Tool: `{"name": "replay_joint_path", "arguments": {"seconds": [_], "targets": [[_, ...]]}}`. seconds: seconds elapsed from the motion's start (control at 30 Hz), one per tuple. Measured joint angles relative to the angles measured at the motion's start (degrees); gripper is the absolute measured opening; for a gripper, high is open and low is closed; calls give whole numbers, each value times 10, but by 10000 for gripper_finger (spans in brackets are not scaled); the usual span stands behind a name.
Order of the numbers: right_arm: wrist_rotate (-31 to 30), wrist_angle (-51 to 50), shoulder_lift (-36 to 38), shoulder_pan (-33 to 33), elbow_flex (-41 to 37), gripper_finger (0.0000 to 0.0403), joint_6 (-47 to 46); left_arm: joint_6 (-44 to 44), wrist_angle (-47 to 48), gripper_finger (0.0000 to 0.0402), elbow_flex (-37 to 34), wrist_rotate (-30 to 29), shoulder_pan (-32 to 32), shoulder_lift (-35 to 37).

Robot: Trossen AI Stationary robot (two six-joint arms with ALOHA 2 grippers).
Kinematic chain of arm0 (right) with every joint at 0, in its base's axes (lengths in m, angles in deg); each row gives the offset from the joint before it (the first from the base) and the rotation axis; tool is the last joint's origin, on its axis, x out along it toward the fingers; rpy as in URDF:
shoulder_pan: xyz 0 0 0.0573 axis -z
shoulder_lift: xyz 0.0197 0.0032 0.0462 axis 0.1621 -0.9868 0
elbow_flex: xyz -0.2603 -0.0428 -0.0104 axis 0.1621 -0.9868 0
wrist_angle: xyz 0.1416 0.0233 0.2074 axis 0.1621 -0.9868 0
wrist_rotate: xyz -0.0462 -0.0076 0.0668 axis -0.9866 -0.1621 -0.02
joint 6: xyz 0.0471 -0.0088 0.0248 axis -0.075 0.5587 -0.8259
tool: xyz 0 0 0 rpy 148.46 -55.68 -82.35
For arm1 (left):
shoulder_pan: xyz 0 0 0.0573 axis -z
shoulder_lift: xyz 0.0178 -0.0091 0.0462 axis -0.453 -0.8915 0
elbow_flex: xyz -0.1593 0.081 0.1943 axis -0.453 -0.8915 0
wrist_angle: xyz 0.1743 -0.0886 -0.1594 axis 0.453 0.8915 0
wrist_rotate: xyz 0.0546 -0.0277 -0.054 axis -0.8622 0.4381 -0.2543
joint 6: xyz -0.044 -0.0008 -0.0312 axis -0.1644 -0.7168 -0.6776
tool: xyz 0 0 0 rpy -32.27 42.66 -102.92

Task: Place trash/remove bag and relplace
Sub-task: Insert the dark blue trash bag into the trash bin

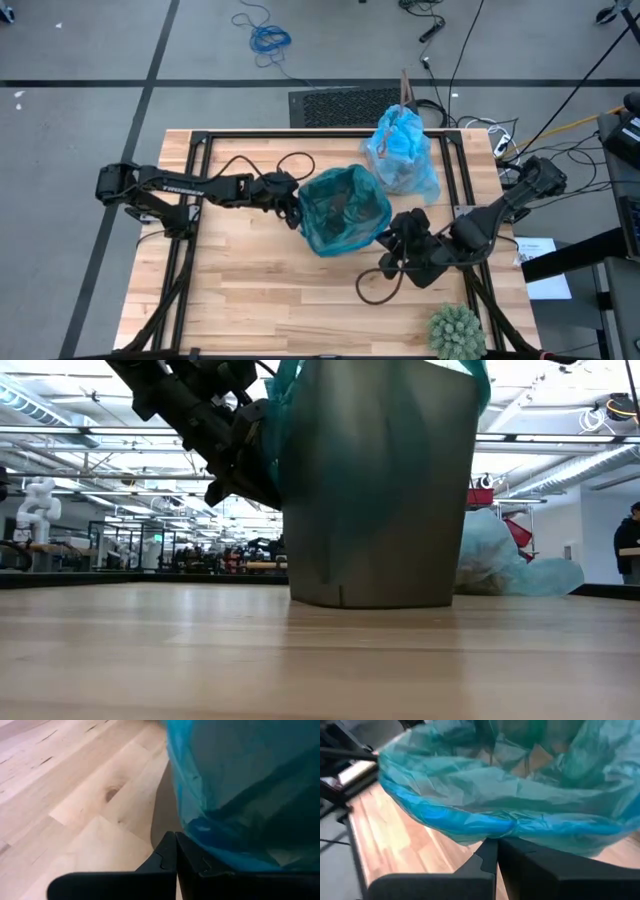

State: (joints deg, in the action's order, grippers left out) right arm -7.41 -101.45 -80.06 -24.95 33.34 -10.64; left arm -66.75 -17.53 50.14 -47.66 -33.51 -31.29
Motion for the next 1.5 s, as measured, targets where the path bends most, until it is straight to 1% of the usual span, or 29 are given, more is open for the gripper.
{"name": "replay_joint_path", "arguments": {"seconds": [0.13,0.33,0.43,0.63,0.7,0.77,0.83,0.9,1.0,1.07,1.33,1.5], "targets": [[1,25,1,-6,19,0,2,0,1,0,0,0,0,0],[2,12,1,-48,71,0,3,0,4,0,0,2,0,0],[-6,-1,1,-55,85,0,4,0,4,0,0,3,0,0],[17,-101,-20,-4,84,0,-2,1,4,0,0,4,0,0],[19,-105,-22,11,84,0,3,1,4,0,0,4,0,0],[21,-88,-21,22,84,0,19,1,4,0,0,5,0,0],[39,-74,-22,30,84,0,40,0,4,0,0,8,0,0],[62,-81,-29,35,84,0,43,0,3,0,0,8,0,0],[101,-104,-46,35,73,0,16,0,2,0,0,8,0,0],[112,-107,-59,28,67,0,-8,0,2,0,0,8,0,0],[104,-104,-92,24,29,0,-89,1,2,0,0,8,0,0],[104,-92,-101,28,-22,0,-152,11,4,0,0,7,0,0]]}}
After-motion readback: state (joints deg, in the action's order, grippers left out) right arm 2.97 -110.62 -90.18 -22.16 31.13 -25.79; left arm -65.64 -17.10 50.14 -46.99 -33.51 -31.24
